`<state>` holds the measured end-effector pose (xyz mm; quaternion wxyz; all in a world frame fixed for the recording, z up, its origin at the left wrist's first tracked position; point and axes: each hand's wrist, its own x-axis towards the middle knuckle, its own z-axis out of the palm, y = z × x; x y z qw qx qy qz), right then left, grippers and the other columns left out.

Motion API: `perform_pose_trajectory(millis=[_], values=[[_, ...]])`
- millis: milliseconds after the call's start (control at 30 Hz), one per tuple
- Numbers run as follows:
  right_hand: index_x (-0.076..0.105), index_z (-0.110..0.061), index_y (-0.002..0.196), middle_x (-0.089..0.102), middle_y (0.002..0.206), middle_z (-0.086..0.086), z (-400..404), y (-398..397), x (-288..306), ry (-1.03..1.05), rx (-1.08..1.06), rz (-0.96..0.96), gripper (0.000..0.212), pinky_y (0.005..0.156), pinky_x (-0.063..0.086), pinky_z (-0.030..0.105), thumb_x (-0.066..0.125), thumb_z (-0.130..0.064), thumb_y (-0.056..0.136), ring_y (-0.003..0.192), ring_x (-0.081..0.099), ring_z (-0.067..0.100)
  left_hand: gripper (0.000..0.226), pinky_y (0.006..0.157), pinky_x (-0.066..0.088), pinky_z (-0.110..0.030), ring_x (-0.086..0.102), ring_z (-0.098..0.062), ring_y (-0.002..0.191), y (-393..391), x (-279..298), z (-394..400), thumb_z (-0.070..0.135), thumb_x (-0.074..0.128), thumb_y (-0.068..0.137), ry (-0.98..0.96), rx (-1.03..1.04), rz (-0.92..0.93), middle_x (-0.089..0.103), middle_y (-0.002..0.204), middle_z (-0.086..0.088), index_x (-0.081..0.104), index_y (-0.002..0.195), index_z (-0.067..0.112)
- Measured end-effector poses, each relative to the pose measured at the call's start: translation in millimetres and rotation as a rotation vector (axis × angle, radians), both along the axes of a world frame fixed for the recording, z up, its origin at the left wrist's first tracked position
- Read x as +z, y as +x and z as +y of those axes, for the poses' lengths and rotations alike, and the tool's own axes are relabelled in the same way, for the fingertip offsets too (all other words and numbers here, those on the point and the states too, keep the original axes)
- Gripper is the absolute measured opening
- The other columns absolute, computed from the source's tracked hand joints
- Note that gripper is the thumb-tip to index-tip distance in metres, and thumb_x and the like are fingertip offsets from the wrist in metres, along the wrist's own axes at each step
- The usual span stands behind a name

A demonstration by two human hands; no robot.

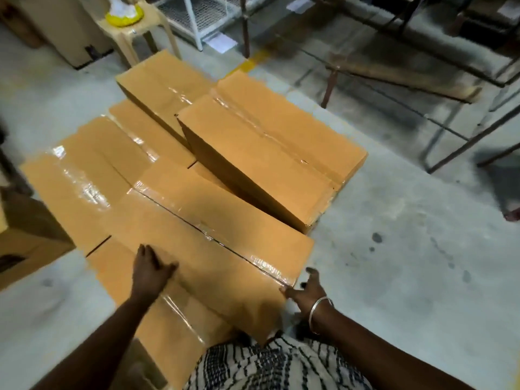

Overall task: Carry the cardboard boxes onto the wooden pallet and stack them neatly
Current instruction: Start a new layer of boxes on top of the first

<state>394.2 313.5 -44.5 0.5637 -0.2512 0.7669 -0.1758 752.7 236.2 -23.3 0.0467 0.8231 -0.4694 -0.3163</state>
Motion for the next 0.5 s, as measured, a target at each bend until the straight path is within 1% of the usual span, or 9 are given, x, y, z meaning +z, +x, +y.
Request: perform_pose_trajectory(millis=[33,67,133,167,233,267,333,400,500], values=[[0.021,-0.02,0.149,0.048,0.14,0.019,-11,-13,0,-0.072,0.069,0.084,0.114,0.1,0.047,0.052,0.089,-0.041,0.06,0.126,0.05,0.036,0.083,0.111,0.031,-0.048,0.034,-0.041,0.138,-21,3,28,0.036,0.074,0.083,-0.044,0.108,0.057,0.037,0.15,-0.025,0.035,0.144,-0.006],[0.019,-0.019,0.152,0.043,0.146,0.017,-21,-23,2,-0.133,0.096,0.131,0.121,0.105,0.044,0.05,0.091,-0.039,0.057,0.133,0.043,0.036,0.077,0.105,0.037,-0.047,0.043,-0.04,0.131,-43,5,55,0.036,0.072,0.086,-0.066,0.183,0.098,0.046,0.143,-0.025,0.039,0.142,-0.005],[0.028,-0.017,0.15,0.042,0.146,0.014,-43,-41,2,-0.204,0.17,0.133,0.113,0.106,0.043,0.049,0.093,-0.028,0.059,0.135,0.041,0.035,0.071,0.095,0.043,-0.041,0.056,-0.038,0.119,-86,6,99,0.04,0.066,0.09,0.01,0.282,0.16,0.058,0.132,-0.022,0.04,0.144,0.001],[0.035,-0.016,0.146,0.046,0.142,0.014,-52,-49,0,-0.219,0.218,0.116,0.105,0.105,0.044,0.048,0.093,-0.026,0.059,0.132,0.044,0.034,0.076,0.092,0.044,-0.039,0.059,-0.035,0.117,-105,2,118,0.046,0.065,0.088,0.066,0.304,0.218,0.061,0.131,-0.019,0.038,0.147,0.006],[0.044,-0.017,0.135,0.055,0.129,0.01,-64,-60,-7,-0.226,0.307,0.124,0.092,0.101,0.048,0.045,0.093,-0.029,0.058,0.121,0.053,0.031,0.099,0.092,0.048,-0.036,0.061,-0.029,0.116,-135,-12,142,0.064,0.07,0.07,0.1,0.33,0.393,0.063,0.131,-0.008,0.034,0.151,0.021],[0.046,-0.018,0.129,0.059,0.123,0.007,-68,-63,-5,-0.219,0.34,0.113,0.087,0.097,0.05,0.044,0.092,-0.031,0.057,0.114,0.058,0.029,0.107,0.095,0.049,-0.039,0.061,-0.026,0.118,-141,-25,149,0.064,0.076,0.058,0.09,0.395,0.49,0.063,0.131,-0.003,0.033,0.151,0.03],[0.046,-0.02,0.118,0.063,0.11,0.003,-72,-68,1,-0.215,0.355,0.099,0.075,0.088,0.054,0.041,0.092,-0.028,0.059,0.1,0.064,0.028,0.105,0.101,0.048,-0.046,0.058,-0.024,0.122,-146,-54,157,0.051,0.086,0.05,0.047,0.5,0.645,0.061,0.132,0.004,0.036,0.142,0.046],[0.047,-0.019,0.111,0.063,0.1,0.001,-73,-72,7,-0.246,0.335,0.095,0.065,0.079,0.049,0.032,0.091,-0.021,0.062,0.091,0.063,0.026,0.095,0.101,0.047,-0.048,0.057,-0.025,0.122,-158,-39,146,0.042,0.089,0.051,-0.009,0.559,0.714,0.061,0.131,0.007,0.039,0.131,0.052],[0.049,-0.016,0.108,0.062,0.092,-0.001,-71,-74,10,-0.271,0.308,0.083,0.06,0.075,0.044,0.029,0.09,-0.017,0.064,0.087,0.06,0.026,0.079,0.086,0.049,-0.035,0.055,-0.027,0.115,-169,-12,126,0.001,0.069,0.082,-0.052,0.651,0.773,0.055,0.137,-0.002,0.033,0.142,0.038]])
